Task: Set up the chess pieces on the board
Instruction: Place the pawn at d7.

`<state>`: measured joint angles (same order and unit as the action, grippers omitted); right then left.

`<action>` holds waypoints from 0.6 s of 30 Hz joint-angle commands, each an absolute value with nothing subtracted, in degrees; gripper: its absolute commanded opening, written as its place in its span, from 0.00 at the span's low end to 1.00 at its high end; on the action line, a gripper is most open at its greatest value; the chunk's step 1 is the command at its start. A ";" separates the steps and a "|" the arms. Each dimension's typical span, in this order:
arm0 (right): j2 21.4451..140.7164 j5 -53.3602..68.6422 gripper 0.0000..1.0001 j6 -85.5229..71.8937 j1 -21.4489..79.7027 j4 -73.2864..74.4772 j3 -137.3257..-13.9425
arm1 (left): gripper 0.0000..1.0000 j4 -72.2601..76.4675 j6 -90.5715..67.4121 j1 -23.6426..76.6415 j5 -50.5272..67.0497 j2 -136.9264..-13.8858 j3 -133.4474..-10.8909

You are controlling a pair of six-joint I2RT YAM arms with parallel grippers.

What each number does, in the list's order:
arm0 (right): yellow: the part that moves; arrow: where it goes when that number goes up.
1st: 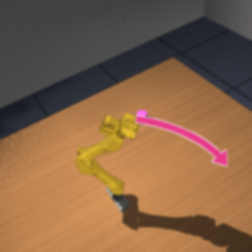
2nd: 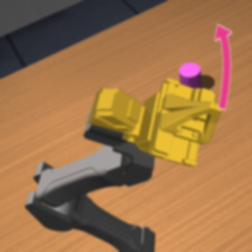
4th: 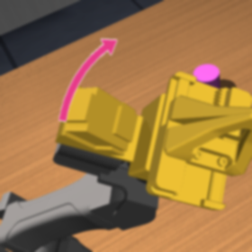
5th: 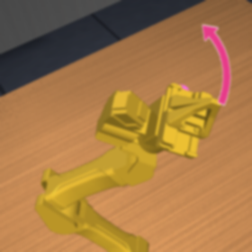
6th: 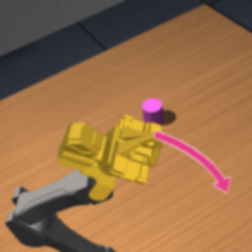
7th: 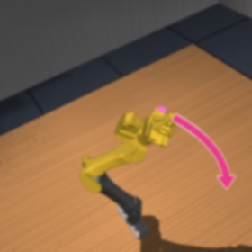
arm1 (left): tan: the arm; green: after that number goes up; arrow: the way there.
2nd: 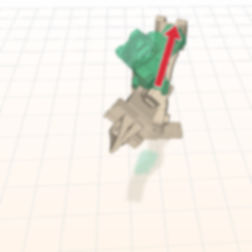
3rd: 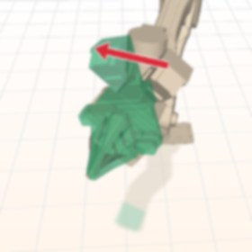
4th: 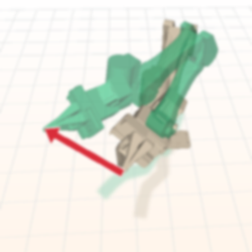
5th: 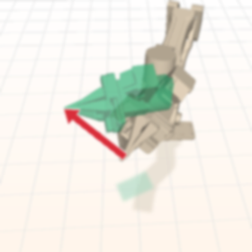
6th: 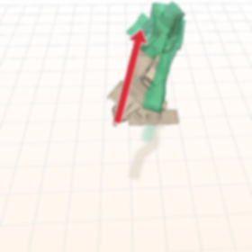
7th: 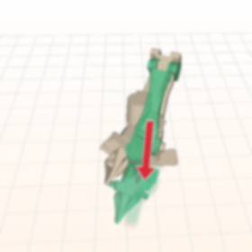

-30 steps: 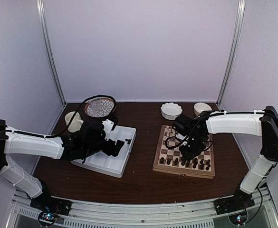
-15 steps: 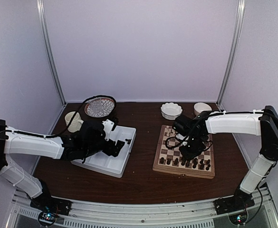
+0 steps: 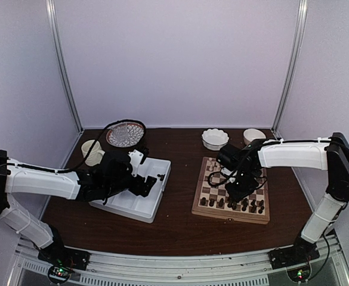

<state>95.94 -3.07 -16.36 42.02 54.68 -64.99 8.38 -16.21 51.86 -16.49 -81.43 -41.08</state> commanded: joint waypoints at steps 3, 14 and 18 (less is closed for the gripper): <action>94.56 -7.04 0.25 -17.01 41.66 57.35 -68.67 | 0.90 8.78 -16.13 51.94 -15.82 -81.41 -42.70; 90.22 -8.93 0.26 -17.49 42.15 60.84 -70.73 | 0.90 8.57 -16.09 51.92 -15.91 -81.49 -42.75; 86.18 -8.41 0.26 -18.12 43.29 61.00 -68.69 | 0.90 8.69 -16.11 51.94 -15.95 -81.58 -42.81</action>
